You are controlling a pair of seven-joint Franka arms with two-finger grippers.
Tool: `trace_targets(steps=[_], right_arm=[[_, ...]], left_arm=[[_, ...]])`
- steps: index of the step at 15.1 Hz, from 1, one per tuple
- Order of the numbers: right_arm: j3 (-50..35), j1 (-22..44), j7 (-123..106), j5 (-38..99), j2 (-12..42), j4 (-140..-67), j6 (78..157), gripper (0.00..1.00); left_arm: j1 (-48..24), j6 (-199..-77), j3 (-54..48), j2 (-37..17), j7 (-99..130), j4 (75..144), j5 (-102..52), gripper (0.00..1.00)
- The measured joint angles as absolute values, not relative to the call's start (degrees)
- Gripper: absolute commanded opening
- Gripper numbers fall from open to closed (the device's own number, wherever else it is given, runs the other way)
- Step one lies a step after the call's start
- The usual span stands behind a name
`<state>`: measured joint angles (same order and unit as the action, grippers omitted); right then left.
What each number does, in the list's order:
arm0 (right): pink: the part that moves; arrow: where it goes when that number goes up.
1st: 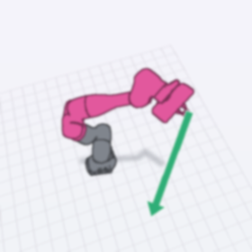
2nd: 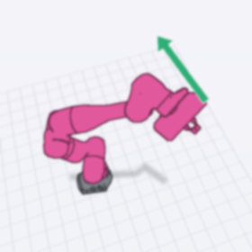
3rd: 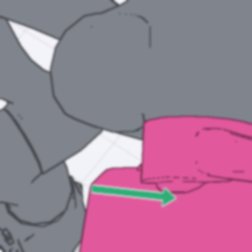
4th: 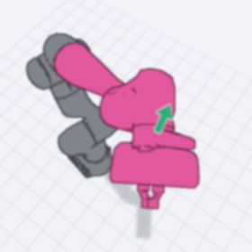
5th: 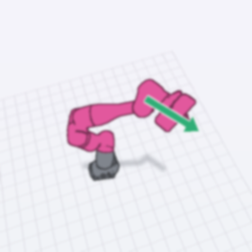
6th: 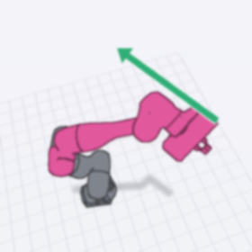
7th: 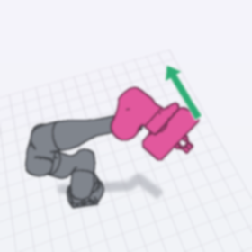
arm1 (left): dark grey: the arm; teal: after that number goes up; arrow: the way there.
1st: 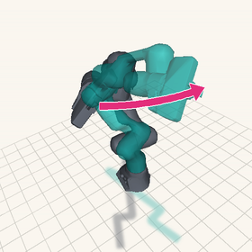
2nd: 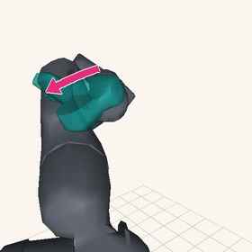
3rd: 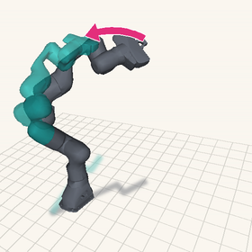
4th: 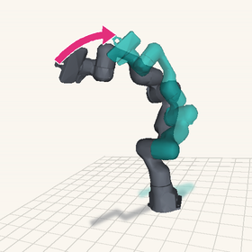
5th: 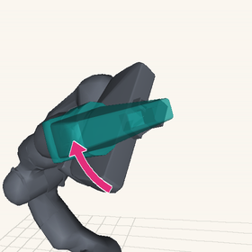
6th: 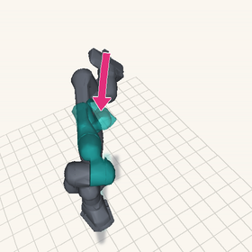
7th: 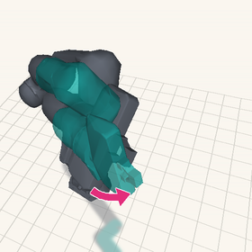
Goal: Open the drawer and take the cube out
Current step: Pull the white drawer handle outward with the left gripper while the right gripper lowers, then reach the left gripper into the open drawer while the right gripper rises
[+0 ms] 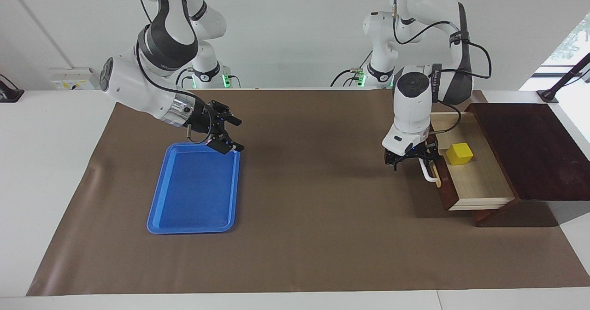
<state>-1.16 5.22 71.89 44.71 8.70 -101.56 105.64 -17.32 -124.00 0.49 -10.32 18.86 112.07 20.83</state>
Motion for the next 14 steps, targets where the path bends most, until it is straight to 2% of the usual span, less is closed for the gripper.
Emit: trace_targets(steps=[2,5,9,14], right_arm=[[-1.16,5.46,70.62,44.7,10.65,-98.96,105.57,1.0],[-1.15,5.64,70.36,44.65,16.28,-91.96,103.13,1.0],[-1.16,6.52,70.52,44.59,22.8,-86.2,103.48,1.0],[-1.26,7.85,77.56,44.68,23.61,-84.59,105.0,1.0]], left_arm=[[-17.63,-124.0,0.53,-10.32,19.18,112.06,20.73,1.0],[-17.7,-123.61,0.57,-10.33,19.37,111.78,20.41,1.0],[-17.99,-116.45,0.06,-10.88,19.64,105.05,14.61,1.0],[-18.0,-109.89,0.77,-11.2,20.93,97.9,10.79,1.0]])
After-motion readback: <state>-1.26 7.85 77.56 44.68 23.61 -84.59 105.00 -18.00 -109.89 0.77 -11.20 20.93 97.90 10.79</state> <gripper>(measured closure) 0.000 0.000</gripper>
